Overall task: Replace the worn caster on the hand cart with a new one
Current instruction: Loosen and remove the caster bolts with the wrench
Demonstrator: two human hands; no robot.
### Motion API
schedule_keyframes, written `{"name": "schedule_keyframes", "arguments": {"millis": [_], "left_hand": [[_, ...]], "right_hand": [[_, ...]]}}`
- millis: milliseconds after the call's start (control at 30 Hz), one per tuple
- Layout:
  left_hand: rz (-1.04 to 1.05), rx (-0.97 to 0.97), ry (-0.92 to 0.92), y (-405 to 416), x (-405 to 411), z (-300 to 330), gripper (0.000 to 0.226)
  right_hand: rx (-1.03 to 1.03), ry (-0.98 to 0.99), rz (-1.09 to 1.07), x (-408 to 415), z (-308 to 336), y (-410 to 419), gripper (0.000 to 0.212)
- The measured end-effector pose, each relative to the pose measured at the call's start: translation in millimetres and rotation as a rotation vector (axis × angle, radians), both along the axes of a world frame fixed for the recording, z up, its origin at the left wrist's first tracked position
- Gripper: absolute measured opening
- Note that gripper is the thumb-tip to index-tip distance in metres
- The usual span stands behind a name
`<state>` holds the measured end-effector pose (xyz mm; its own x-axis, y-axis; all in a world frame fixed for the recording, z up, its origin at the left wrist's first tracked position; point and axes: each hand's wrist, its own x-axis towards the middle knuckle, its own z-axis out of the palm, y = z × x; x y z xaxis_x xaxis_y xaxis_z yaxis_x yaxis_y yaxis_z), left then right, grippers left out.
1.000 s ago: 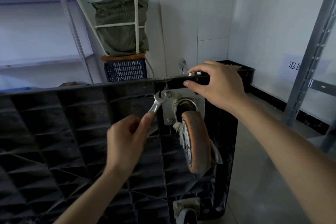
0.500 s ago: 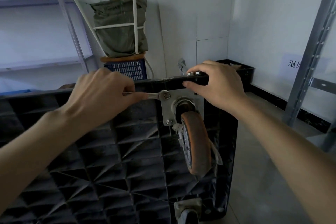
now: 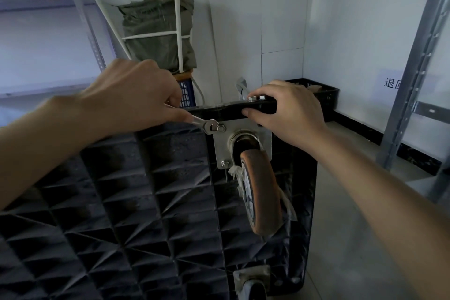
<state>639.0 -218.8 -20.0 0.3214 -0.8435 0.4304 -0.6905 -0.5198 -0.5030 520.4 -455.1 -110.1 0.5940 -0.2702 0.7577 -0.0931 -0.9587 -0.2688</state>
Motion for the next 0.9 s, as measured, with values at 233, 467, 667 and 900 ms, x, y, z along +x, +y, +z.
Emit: {"name": "schedule_keyframes", "arguments": {"millis": [233,467,667,900], "left_hand": [[-0.077,0.045,0.057,-5,5,10,0.043],[-0.052,-0.389,0.526,20,8,-68,0.039],[-0.036,-0.735,0.891,6,-21,-138,0.054],[-0.125,-0.898,1.067,-4,-33,-163,0.053]], "right_hand": [[0.012,-0.012,0.002,1,-1,0,0.025],[0.001,-0.013,0.007,0,-1,1,0.026],[-0.004,-0.010,0.002,1,-1,1,0.028],[0.000,-0.005,0.009,1,-1,0,0.029]]}}
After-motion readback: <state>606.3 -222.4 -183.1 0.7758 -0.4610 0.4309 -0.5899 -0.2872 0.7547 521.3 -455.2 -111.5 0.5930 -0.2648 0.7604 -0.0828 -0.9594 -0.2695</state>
